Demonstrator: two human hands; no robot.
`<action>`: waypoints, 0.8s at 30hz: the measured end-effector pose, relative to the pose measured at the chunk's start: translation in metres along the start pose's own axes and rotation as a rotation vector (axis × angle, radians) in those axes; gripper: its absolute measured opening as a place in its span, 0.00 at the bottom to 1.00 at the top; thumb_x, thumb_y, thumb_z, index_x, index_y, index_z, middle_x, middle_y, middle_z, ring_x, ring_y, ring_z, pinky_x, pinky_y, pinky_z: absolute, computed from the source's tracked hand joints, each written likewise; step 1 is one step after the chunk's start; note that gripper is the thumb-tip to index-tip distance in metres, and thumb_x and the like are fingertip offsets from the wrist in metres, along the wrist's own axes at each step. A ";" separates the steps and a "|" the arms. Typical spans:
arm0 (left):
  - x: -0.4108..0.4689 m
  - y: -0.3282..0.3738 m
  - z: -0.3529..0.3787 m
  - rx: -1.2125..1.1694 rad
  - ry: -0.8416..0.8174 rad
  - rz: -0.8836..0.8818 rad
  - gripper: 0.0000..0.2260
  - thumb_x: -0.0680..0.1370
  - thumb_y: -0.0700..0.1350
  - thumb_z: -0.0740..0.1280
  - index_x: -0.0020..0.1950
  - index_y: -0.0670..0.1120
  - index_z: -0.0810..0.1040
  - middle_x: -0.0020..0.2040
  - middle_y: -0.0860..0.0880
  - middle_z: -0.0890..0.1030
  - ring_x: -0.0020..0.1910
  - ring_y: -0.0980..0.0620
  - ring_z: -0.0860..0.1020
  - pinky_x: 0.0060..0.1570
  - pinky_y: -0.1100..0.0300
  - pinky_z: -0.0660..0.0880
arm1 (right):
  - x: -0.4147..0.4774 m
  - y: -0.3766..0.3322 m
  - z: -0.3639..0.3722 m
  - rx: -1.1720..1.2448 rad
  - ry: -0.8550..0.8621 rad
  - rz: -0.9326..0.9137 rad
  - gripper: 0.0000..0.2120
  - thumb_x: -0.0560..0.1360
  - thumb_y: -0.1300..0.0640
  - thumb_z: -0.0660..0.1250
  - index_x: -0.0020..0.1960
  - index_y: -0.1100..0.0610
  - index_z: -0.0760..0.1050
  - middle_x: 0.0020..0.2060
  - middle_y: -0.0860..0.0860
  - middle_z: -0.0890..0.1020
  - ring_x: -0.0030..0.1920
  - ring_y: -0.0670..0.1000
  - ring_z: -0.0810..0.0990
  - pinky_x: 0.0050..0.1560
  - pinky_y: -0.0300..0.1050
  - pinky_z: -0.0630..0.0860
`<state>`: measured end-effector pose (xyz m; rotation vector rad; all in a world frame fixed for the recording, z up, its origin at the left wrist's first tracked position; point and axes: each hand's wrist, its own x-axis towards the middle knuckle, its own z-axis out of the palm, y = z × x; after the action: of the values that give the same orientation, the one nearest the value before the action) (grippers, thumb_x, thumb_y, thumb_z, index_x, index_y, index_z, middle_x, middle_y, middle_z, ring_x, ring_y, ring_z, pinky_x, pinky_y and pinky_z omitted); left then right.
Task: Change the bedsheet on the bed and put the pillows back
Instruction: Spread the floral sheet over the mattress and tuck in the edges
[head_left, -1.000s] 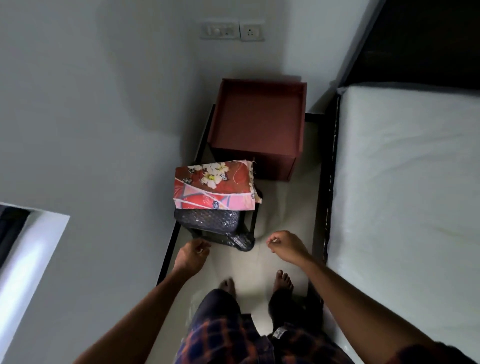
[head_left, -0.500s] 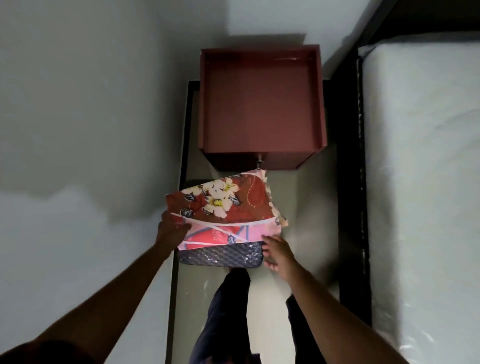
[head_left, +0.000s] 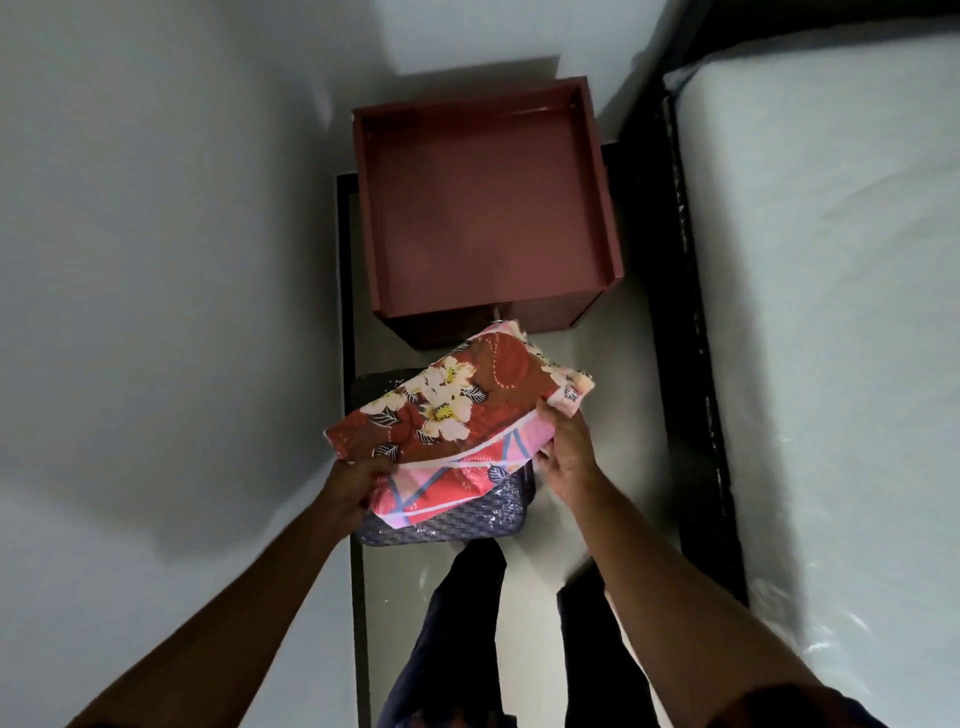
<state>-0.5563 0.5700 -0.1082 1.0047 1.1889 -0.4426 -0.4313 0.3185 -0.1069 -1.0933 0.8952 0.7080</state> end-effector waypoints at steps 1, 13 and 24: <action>-0.007 0.001 0.008 -0.004 -0.001 0.022 0.23 0.71 0.32 0.72 0.65 0.41 0.76 0.60 0.39 0.82 0.54 0.36 0.82 0.53 0.43 0.80 | -0.008 -0.011 -0.004 0.011 -0.035 -0.053 0.13 0.77 0.57 0.71 0.60 0.51 0.75 0.54 0.52 0.83 0.56 0.56 0.81 0.48 0.46 0.77; -0.112 0.043 0.289 0.213 -0.237 0.098 0.18 0.72 0.33 0.72 0.61 0.41 0.78 0.55 0.42 0.83 0.48 0.45 0.82 0.49 0.50 0.78 | -0.117 -0.228 -0.201 0.194 0.042 -0.516 0.11 0.75 0.58 0.71 0.57 0.50 0.77 0.50 0.49 0.85 0.51 0.54 0.84 0.49 0.51 0.83; -0.117 -0.018 0.619 0.470 -0.385 0.155 0.23 0.75 0.31 0.70 0.67 0.47 0.73 0.59 0.43 0.82 0.56 0.44 0.81 0.52 0.52 0.78 | -0.103 -0.366 -0.474 0.192 0.438 -0.553 0.24 0.77 0.63 0.71 0.70 0.54 0.68 0.56 0.55 0.79 0.48 0.53 0.80 0.38 0.42 0.76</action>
<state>-0.2675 0.0229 0.0106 1.3309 0.6656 -0.7747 -0.2914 -0.2515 0.0519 -1.2685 0.9419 -0.0804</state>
